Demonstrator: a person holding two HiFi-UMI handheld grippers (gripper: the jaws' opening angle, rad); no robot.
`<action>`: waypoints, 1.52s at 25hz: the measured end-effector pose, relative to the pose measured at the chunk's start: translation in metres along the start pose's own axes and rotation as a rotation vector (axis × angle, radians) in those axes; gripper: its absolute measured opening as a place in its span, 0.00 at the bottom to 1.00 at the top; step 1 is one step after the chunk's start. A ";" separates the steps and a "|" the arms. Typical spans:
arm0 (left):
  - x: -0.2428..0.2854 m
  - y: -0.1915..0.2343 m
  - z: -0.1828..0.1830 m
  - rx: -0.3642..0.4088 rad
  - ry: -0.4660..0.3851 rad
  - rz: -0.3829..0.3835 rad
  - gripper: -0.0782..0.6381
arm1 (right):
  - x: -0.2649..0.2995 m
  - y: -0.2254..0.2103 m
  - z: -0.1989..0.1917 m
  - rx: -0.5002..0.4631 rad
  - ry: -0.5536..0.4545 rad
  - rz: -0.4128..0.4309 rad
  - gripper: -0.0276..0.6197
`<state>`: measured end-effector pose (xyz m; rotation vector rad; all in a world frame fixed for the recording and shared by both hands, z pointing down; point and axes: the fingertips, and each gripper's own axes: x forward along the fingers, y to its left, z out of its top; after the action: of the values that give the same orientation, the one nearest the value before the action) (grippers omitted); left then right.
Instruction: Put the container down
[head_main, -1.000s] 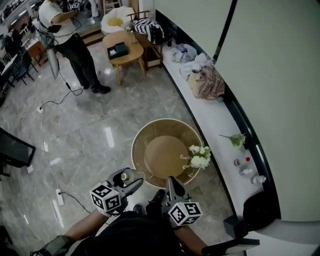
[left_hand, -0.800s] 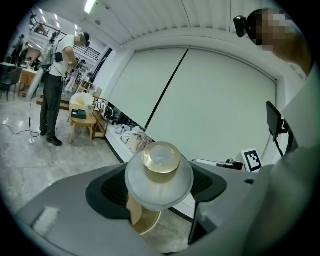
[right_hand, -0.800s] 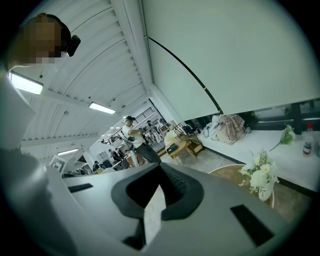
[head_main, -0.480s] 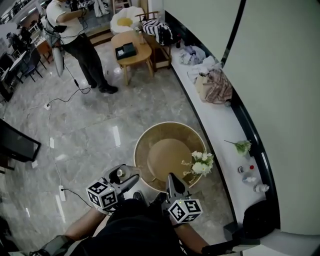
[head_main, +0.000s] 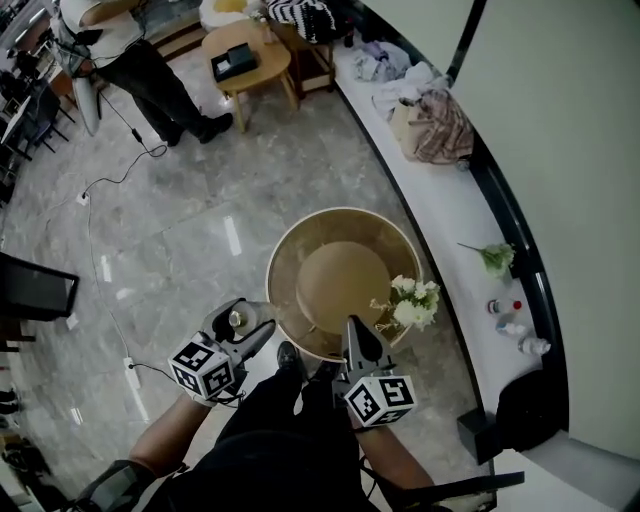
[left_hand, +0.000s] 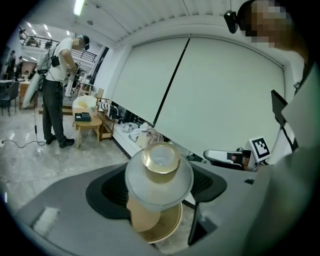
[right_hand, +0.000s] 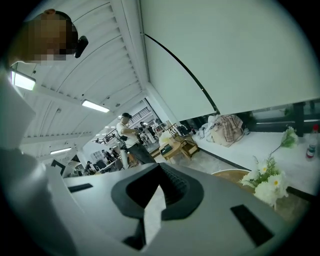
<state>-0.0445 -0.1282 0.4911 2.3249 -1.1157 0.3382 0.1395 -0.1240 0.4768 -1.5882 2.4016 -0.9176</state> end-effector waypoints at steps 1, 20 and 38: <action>0.004 0.006 -0.002 0.016 0.009 -0.001 0.58 | 0.004 -0.003 -0.001 -0.001 0.000 -0.013 0.05; 0.118 0.117 -0.130 0.222 0.211 0.062 0.58 | 0.039 -0.068 -0.073 0.035 0.108 -0.159 0.05; 0.220 0.194 -0.281 0.263 0.421 0.115 0.58 | 0.050 -0.101 -0.159 0.084 0.257 -0.212 0.05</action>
<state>-0.0564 -0.2121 0.8887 2.2583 -1.0405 1.0189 0.1325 -0.1278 0.6714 -1.8186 2.3446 -1.3185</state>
